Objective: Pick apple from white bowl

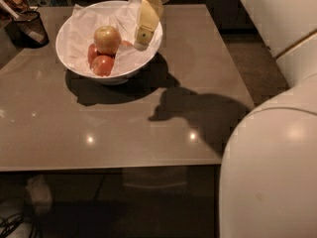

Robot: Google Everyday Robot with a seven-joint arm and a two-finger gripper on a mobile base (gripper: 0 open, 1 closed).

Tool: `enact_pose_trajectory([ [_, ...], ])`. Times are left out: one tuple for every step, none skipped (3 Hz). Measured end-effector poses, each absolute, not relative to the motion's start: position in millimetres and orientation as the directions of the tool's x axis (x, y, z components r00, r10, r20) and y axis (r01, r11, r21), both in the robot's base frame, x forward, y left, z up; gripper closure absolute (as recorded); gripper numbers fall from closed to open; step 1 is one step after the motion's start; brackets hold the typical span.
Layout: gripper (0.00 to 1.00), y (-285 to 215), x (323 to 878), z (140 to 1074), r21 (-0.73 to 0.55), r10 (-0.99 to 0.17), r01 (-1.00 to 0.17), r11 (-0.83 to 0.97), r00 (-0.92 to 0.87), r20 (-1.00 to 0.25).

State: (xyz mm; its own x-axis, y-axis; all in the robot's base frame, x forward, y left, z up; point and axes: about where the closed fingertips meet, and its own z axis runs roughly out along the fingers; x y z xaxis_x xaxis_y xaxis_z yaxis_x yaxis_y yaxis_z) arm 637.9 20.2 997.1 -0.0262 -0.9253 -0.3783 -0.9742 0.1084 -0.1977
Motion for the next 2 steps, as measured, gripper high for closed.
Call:
enact_pose_trajectory([
  [0.00, 23, 642, 996, -0.210, -0.916, -0.972, 0.109, -0.016, -0.401],
  [0.00, 38, 654, 999, -0.235, -0.902, -0.967, 0.101, 0.011, -0.431],
])
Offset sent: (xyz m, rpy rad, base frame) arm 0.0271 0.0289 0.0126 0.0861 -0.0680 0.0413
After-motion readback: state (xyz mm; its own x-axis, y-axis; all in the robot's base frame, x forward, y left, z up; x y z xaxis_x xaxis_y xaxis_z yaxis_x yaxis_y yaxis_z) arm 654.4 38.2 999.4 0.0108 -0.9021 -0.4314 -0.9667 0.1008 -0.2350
